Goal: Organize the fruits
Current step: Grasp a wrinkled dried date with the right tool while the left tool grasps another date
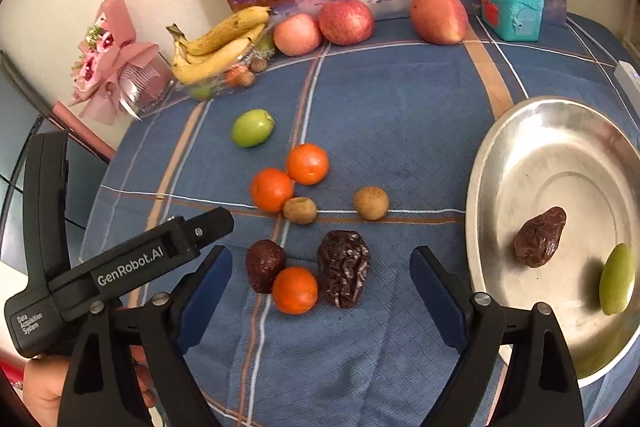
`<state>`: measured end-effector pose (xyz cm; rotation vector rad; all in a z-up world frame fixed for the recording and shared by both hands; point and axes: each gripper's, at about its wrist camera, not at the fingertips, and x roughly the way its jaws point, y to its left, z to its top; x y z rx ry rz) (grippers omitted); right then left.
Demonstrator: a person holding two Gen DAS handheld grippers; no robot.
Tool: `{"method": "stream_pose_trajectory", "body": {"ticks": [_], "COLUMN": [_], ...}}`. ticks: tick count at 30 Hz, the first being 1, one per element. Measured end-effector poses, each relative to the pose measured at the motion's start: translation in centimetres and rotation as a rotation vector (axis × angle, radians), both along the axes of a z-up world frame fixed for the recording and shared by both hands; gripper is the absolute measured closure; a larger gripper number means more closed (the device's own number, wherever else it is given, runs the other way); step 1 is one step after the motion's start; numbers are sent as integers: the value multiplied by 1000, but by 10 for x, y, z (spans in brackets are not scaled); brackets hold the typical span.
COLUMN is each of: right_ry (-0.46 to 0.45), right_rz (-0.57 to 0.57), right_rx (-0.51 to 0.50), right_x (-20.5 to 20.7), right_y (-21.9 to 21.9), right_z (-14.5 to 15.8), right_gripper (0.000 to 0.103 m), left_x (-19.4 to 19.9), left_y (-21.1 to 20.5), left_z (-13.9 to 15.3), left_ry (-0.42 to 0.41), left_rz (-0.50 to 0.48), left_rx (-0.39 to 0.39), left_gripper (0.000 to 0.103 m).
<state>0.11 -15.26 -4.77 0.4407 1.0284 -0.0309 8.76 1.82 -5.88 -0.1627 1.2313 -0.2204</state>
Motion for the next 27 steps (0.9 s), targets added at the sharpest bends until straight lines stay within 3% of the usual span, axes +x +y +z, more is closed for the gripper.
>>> {"method": "stream_pose_trajectory", "body": {"ticks": [1, 3, 8, 12, 15, 22, 24, 27], "right_ry": [6, 23, 49, 71, 84, 116, 114, 115], "right_rz": [3, 7, 12, 16, 20, 12, 6, 6], "right_rx": [-4, -10, -14, -8, -16, -15, 3, 13], "right_x": [1, 4, 9, 14, 16, 19, 18, 16], "right_y": [0, 1, 3, 4, 5, 4, 1, -1], "right_z": [-2, -6, -17, -24, -28, -39, -39, -40], "right_gripper": [16, 31, 35, 46, 46, 47, 54, 56], "left_x": [0, 0, -1, 0, 0, -1, -2, 1], "left_y": [0, -2, -6, -10, -12, -14, -12, -12], "left_z": [-3, -8, -13, -19, -23, -28, -30, -33], "left_ry": [14, 41, 72, 108, 128, 145, 156, 175], "left_rz": [2, 1, -11, -13, -13, -17, -11, 9], "left_rx": [-14, -23, -57, -98, -110, -115, -116, -132], "left_gripper": [8, 12, 17, 23, 30, 30, 30, 30]}}
